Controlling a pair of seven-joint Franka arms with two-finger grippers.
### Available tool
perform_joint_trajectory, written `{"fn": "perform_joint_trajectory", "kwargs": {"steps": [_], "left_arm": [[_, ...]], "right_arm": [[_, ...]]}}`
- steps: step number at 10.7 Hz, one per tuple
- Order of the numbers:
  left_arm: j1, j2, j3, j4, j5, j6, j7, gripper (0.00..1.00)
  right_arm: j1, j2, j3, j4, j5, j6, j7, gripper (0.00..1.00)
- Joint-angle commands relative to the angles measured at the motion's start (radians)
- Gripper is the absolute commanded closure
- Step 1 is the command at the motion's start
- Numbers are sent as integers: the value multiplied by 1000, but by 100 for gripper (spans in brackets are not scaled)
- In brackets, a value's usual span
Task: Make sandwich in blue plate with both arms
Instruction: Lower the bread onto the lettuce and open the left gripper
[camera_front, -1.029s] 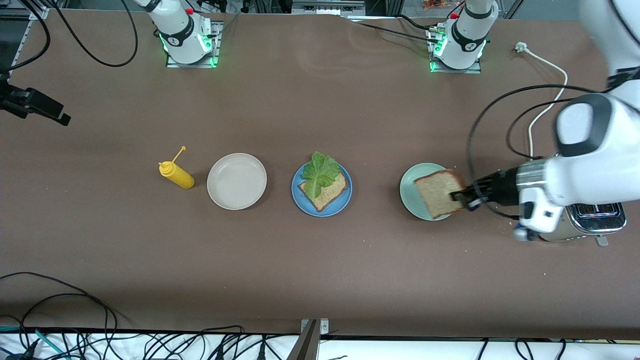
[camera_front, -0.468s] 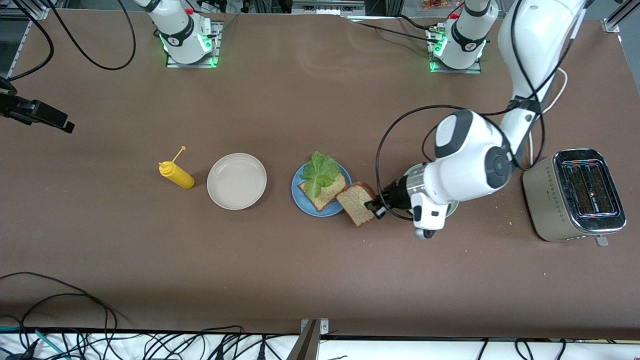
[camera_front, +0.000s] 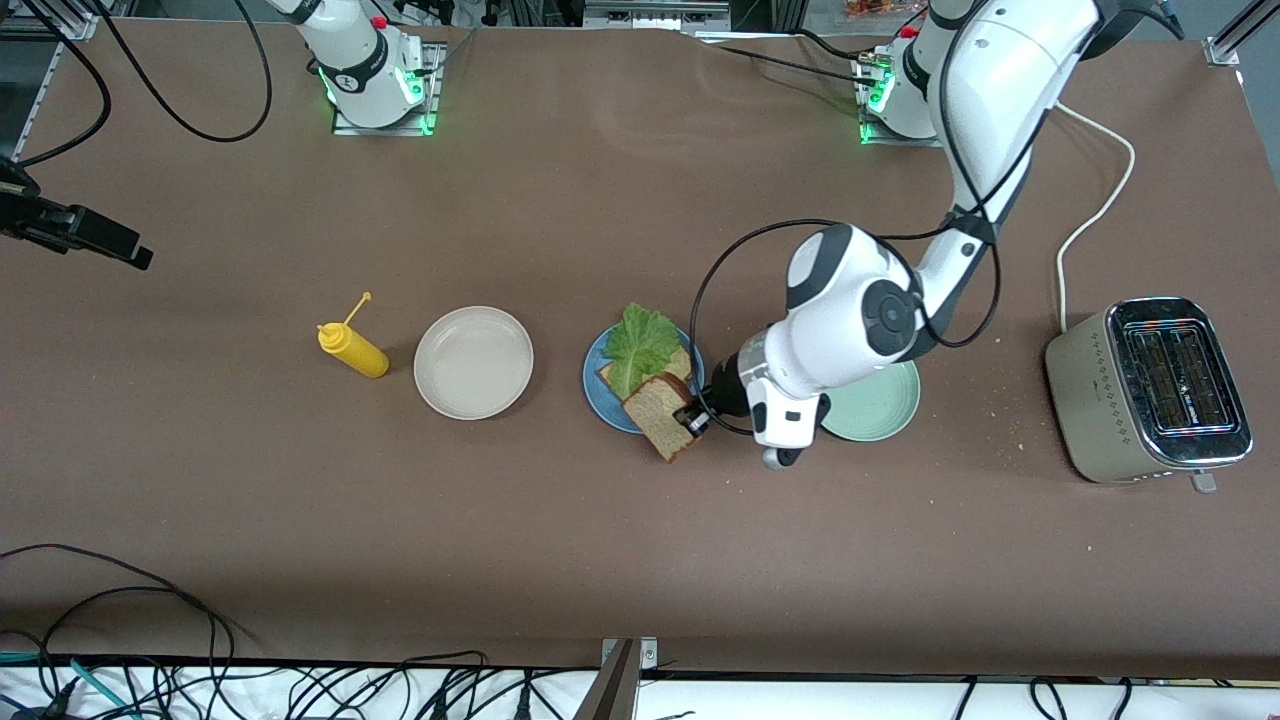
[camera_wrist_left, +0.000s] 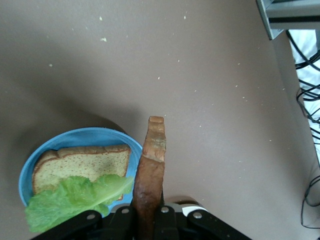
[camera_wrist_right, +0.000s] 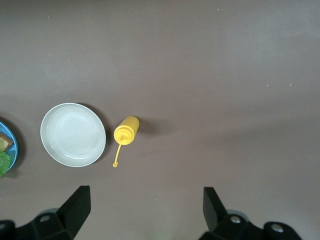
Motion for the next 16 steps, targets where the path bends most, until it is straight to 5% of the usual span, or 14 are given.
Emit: {"fn": "perform_joint_trajectory", "kwargs": {"steps": [1, 16], "left_arm": [[-65, 24, 39, 11, 48, 30, -56, 100], [-110, 20, 56, -166, 72, 41, -69, 100]], "right_arm": [[0, 4, -2, 26, -6, -8, -2, 0], [6, -18, 15, 28, -32, -19, 6, 0]]}}
